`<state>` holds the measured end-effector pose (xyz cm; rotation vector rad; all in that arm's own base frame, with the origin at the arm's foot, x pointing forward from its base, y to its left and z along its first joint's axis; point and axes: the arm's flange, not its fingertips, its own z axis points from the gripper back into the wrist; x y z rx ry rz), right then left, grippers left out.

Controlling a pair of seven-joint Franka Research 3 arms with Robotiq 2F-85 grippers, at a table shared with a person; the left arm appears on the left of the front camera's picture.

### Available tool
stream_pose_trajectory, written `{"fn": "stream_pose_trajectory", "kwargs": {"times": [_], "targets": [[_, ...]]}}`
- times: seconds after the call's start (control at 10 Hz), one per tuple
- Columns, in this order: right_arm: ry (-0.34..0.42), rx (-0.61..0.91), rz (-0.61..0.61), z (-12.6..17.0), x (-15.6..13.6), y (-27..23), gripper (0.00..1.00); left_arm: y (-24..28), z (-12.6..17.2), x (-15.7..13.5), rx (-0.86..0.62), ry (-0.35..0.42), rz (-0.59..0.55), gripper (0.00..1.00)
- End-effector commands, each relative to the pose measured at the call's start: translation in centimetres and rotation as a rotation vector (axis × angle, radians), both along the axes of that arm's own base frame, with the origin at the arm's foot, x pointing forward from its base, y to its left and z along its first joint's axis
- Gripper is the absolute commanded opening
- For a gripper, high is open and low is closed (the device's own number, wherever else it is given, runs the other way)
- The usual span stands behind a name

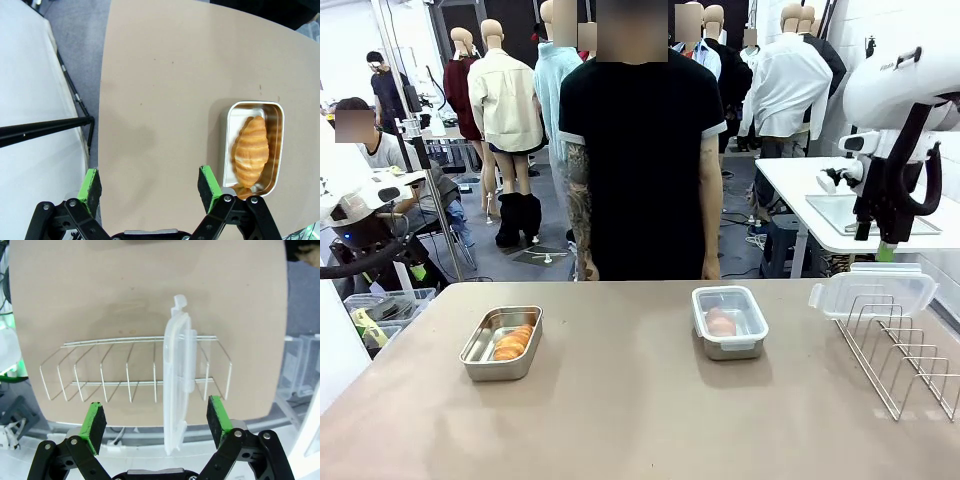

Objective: Place the bread in airtight containers.
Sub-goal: Pick up one Airtight Container lid and hand it to the human.

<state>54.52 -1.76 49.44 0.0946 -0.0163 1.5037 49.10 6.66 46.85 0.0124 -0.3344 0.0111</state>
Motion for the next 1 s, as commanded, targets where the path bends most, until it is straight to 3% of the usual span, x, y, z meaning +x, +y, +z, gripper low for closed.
{"fn": "stream_pose_trajectory", "kwargs": {"times": [0.0, 0.3, 0.5, 0.7, 0.9], "targets": [[0.038, 0.010, -0.039, -1.1, -0.1, 0.1, 1.00, 0.0, 0.0, -0.2, 0.016, -0.007, 0.011, 1.00], [-0.013, -0.113, -0.092, -3.8, 1.3, 0.5, 1.00, 0.0, 0.0, -0.2, 0.016, -0.007, 0.011, 1.00], [-0.120, -0.236, -0.099, -5.3, 3.1, 0.5, 1.00, 0.0, 0.0, -0.2, 0.016, -0.007, 0.011, 1.00], [-0.067, -0.200, -0.002, -6.4, 4.7, 0.0, 1.00, 0.0, 0.0, -0.2, 0.016, -0.007, 0.011, 1.00], [-0.042, -0.172, 0.006, -7.2, 5.4, -0.4, 1.00, 0.0, 0.0, -0.2, 0.016, -0.007, 0.011, 1.00]]}}
